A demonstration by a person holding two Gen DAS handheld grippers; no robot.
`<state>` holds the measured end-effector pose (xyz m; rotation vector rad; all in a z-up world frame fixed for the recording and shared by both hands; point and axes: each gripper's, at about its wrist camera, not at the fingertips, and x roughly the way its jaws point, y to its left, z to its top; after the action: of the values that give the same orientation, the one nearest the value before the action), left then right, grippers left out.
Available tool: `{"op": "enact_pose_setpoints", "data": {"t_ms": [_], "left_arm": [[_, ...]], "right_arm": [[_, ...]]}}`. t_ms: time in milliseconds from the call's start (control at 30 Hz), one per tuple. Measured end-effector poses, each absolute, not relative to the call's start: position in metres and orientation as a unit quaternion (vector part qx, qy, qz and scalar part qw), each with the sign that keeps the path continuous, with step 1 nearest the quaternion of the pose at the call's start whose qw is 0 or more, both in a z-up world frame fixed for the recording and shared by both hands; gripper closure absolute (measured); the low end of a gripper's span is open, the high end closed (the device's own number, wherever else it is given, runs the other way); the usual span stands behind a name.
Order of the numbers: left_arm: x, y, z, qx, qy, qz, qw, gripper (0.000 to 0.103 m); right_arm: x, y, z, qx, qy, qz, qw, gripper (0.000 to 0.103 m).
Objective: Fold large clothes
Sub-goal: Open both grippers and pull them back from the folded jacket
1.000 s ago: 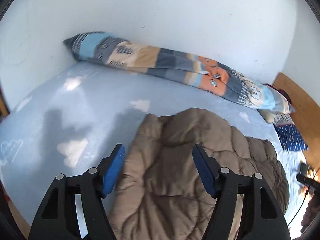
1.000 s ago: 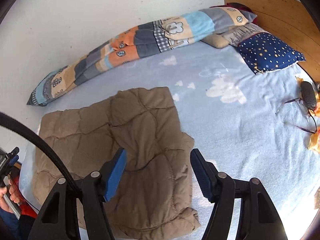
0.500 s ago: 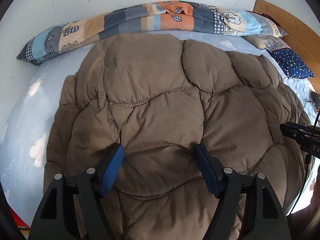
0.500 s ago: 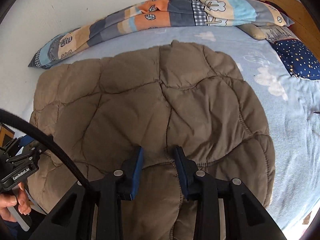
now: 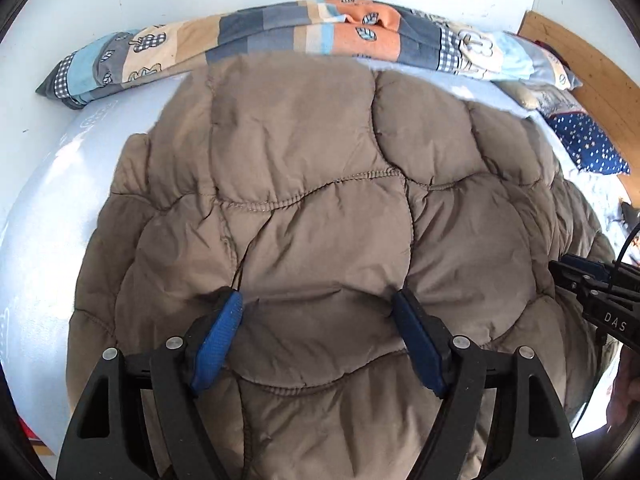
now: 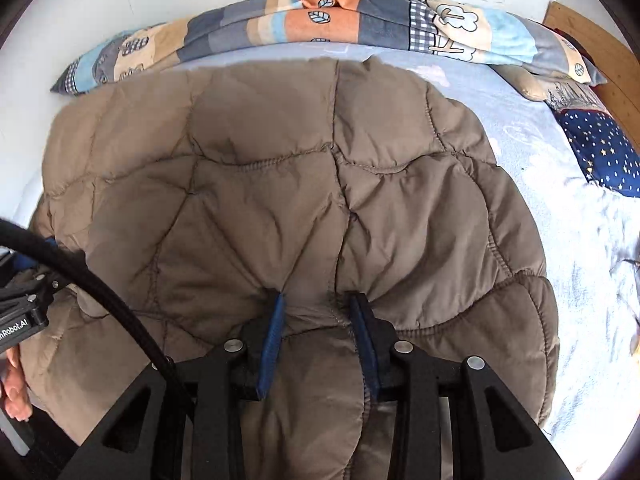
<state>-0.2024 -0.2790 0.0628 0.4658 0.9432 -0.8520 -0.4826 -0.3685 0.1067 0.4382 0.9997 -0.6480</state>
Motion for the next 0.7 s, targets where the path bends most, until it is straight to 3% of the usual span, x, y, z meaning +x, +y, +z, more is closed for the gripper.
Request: {"op": "enact_pose_setpoints", "data": {"t_ms": [133, 267, 700], "left_arm": [[-0.218, -0.263, 0.083, 0.214, 0.394, -0.396, 0.802, 0.026], [-0.237, -0.242, 0.095, 0.209, 0.363, -0.393, 0.819, 0.026], [-0.283, -0.198, 0.084, 0.204, 0.338, -0.369, 0.841, 0.026]], "right_arm": [[-0.504, -0.35, 0.126, 0.196, 0.435, -0.315, 0.82, 0.064], [-0.521, -0.317, 0.14, 0.176, 0.402, -0.322, 0.839, 0.053], [-0.538, -0.223, 0.141, 0.135, 0.387, -0.275, 0.87, 0.052]]}}
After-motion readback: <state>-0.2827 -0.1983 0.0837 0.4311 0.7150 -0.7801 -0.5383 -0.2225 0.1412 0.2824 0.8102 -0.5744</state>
